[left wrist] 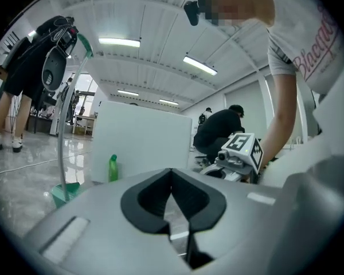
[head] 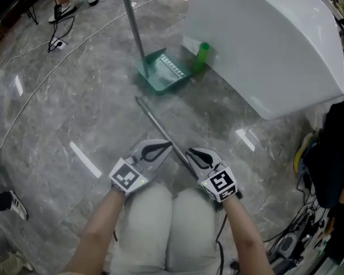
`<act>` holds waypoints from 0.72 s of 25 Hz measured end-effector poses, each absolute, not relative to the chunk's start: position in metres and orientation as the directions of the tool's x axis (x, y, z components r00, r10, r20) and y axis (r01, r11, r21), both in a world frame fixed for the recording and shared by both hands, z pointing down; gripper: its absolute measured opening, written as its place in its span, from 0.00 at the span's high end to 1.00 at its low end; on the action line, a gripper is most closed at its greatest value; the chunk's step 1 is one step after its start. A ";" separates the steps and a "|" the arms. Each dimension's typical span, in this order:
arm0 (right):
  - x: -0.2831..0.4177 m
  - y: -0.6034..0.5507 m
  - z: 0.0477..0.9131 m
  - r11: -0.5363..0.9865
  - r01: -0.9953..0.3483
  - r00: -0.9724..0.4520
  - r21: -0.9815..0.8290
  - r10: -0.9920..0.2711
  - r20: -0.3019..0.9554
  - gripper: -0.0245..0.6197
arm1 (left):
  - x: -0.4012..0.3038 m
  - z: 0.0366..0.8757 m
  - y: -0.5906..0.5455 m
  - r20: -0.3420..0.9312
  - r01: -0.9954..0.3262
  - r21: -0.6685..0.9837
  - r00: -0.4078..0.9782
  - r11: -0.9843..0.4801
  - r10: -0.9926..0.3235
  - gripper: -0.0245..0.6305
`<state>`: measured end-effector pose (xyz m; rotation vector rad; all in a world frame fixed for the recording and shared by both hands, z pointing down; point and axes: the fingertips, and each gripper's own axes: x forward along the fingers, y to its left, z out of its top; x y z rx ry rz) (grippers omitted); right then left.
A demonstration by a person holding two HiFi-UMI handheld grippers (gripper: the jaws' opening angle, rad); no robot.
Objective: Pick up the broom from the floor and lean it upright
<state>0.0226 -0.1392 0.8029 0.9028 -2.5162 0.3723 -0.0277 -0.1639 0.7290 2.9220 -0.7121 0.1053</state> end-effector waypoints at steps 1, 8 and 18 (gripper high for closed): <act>0.024 -0.143 0.824 0.744 -0.657 -0.683 -0.123 -0.518 0.515 0.86 | -0.027 0.742 -0.167 0.110 -0.460 0.115 0.887 -0.880 -0.449 0.96; 0.015 -0.155 0.976 0.700 -0.684 -0.501 -0.206 -0.246 0.829 0.63 | -0.041 0.817 -0.190 0.211 -0.510 0.181 0.856 -0.841 -0.473 0.96; 0.010 -0.139 1.042 0.817 -0.571 -0.253 -0.082 -0.080 0.964 0.65 | -0.070 0.817 -0.191 0.203 -0.550 0.187 0.833 -0.814 -0.515 0.96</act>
